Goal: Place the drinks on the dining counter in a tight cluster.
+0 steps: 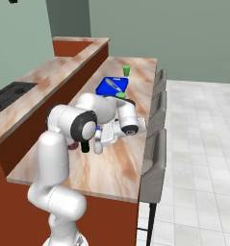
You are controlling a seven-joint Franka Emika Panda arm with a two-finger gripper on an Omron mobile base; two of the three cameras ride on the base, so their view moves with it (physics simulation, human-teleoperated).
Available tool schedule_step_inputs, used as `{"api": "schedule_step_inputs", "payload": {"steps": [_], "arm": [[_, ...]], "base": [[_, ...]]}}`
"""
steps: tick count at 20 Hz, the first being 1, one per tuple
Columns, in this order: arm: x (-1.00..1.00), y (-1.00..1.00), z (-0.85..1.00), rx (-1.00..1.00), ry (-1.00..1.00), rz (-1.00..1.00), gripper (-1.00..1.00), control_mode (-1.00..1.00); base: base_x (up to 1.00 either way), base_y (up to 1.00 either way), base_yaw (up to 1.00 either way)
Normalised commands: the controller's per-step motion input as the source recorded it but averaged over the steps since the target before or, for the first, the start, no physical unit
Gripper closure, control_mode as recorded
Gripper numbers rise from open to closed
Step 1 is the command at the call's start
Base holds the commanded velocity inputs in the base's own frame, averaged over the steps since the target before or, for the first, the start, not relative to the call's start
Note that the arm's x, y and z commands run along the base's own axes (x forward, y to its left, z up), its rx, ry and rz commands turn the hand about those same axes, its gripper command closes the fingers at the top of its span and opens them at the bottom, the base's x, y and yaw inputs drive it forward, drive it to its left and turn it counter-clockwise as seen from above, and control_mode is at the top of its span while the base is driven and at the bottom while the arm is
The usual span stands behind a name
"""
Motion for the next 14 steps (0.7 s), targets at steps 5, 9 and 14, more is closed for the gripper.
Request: {"api": "schedule_step_inputs", "payload": {"steps": [5, 9, 14], "arm": [[-0.03, -0.02, -0.09, 0.0, 0.0, -0.01, -1.0, -1.0], [-0.03, 0.0, -0.05, 0.0, -0.01, 0.0, -1.0, -1.0], [-0.03, -0.01, 0.0, 0.0, -0.03, 0.0, -1.0, -1.0]], "base": [[0.0, 0.0, 0.0], [0.0, 0.0, 0.0], [0.0, 0.0, 0.0]]}}
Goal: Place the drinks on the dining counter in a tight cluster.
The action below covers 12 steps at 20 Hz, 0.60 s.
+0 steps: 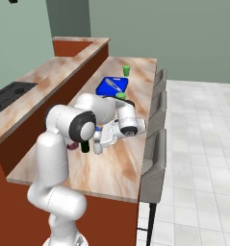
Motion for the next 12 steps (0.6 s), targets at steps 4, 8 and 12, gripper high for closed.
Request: {"api": "schedule_step_inputs", "payload": {"steps": [4, 8, 12], "arm": [[0.01, -0.02, 0.0, 0.0, 0.0, 0.0, -1.0, -1.0], [0.0, -0.03, 0.0, 0.0, 0.0, 0.0, -1.0, -1.0], [0.0, -0.11, 0.0, 0.0, 0.0, -0.01, -1.0, -1.0]], "base": [[0.0, 0.0, 0.0], [0.0, 0.0, 0.0], [0.0, 0.0, 0.0]]}}
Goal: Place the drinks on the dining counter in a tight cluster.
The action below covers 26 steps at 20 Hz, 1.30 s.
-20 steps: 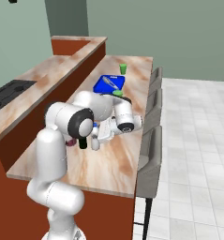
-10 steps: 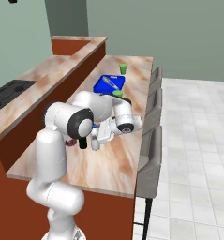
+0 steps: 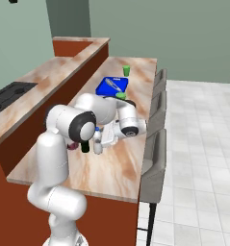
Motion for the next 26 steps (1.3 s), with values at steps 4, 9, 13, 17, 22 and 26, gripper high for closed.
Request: {"api": "schedule_step_inputs", "payload": {"steps": [4, 9, 13, 17, 22, 26], "arm": [[0.0, -0.14, 0.0, 0.0, 0.0, -0.01, -1.0, -1.0], [-0.05, -0.16, 0.0, 0.0, 0.0, -0.03, -1.0, -1.0], [-0.19, -0.18, 0.07, 0.0, 0.0, -0.09, -1.0, -1.0], [-0.26, -0.14, 0.12, -0.04, 0.0, -0.18, -1.0, -1.0], [-0.33, -0.09, 0.23, -0.05, 0.03, -0.21, -1.0, -1.0], [-0.33, 0.0, 0.35, -0.13, 0.12, -0.21, -1.0, -1.0]], "base": [[0.0, 0.0, 0.0], [0.0, 0.0, 0.0], [0.0, 0.0, 0.0], [0.0, 0.0, 0.0], [0.0, 0.0, 0.0], [0.0, 0.0, 0.0]]}}
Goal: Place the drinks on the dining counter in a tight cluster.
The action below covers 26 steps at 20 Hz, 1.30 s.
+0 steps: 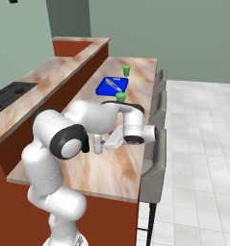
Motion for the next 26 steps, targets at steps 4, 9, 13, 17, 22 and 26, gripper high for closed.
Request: {"api": "schedule_step_inputs", "payload": {"steps": [4, 9, 13, 17, 22, 26], "arm": [[-0.37, -0.02, 0.39, -0.11, 0.2, -0.22, -1.0, -1.0], [-0.32, 0.0, 0.36, -0.13, 0.32, -0.2, -1.0, -1.0], [-0.39, 0.0, 0.29, -0.1, 0.31, -0.2, -1.0, -1.0], [-0.38, 0.0, 0.25, -0.12, 0.35, -0.22, -1.0, -1.0], [-0.41, 0.0, 0.22, -0.09, 0.34, -0.22, -1.0, -1.0], [-0.41, 0.0, 0.12, -0.13, 0.37, -0.22, -1.0, -1.0]], "base": [[0.0, 0.0, 0.0], [0.0, 0.0, 0.0], [0.0, 0.0, 0.0], [0.0, 0.0, 0.0], [0.0, 0.0, 0.0], [0.0, 0.0, 0.0]]}}
